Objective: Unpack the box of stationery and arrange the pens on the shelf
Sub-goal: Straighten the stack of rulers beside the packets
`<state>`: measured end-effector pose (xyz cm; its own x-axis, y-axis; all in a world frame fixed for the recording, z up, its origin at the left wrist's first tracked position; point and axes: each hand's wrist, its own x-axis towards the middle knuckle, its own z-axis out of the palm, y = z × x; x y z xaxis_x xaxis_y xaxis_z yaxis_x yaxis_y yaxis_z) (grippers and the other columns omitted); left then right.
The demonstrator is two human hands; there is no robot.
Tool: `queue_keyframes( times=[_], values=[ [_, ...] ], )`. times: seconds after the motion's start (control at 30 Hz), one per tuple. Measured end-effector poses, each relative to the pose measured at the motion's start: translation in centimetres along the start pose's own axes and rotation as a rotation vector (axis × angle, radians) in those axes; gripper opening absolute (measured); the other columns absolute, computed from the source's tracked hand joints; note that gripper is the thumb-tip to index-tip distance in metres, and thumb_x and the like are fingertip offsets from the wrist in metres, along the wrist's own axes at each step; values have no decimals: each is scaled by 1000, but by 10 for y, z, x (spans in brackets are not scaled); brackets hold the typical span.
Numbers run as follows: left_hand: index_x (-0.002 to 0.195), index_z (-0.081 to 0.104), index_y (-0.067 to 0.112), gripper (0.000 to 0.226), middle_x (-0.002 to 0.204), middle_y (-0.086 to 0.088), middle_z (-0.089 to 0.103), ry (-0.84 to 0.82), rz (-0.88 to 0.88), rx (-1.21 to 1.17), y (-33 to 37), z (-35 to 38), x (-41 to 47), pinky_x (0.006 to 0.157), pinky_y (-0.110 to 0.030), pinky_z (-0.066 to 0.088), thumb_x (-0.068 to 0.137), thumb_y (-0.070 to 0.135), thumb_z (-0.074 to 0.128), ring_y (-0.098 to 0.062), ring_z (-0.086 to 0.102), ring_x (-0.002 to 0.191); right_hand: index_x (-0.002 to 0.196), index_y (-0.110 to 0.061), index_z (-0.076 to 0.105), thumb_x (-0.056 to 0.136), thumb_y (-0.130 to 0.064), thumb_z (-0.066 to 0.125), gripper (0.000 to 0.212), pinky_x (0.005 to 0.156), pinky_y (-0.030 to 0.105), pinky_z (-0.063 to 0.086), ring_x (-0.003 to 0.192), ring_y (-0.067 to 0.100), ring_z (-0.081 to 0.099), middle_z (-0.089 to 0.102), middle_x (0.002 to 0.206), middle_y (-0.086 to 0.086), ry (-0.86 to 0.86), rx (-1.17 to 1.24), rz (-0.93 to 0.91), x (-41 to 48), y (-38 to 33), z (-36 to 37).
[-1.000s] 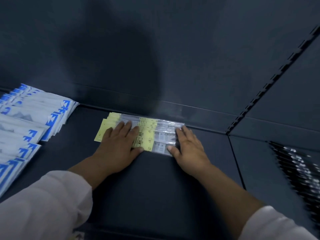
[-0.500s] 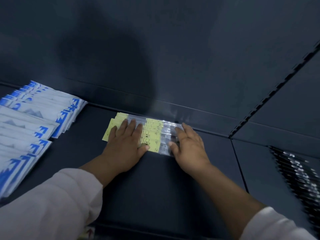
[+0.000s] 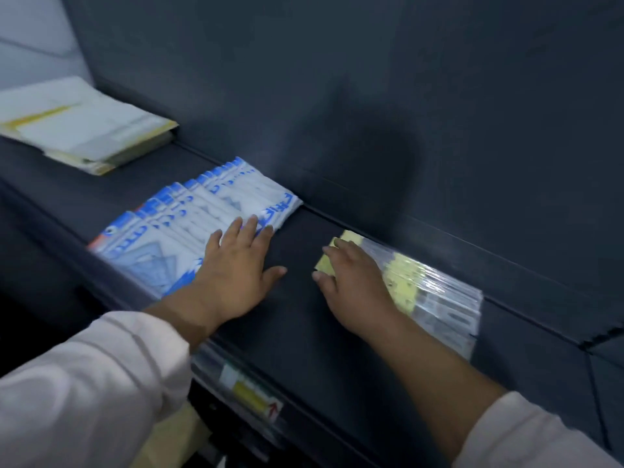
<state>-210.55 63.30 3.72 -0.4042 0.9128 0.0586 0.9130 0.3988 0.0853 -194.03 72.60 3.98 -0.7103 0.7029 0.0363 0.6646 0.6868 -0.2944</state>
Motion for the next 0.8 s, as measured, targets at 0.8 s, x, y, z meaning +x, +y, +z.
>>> queue_keyframes(
  times=[0.8],
  values=[
    [150, 15, 22, 72, 158, -10, 9, -39, -326, -114, -167, 2, 42, 114, -44, 13, 91, 61, 32, -28, 11, 145, 153, -24, 4, 98, -53, 28, 66, 119, 37, -6, 146, 16, -14, -10, 160, -3, -247, -43, -158, 93, -102, 61]
  ],
)
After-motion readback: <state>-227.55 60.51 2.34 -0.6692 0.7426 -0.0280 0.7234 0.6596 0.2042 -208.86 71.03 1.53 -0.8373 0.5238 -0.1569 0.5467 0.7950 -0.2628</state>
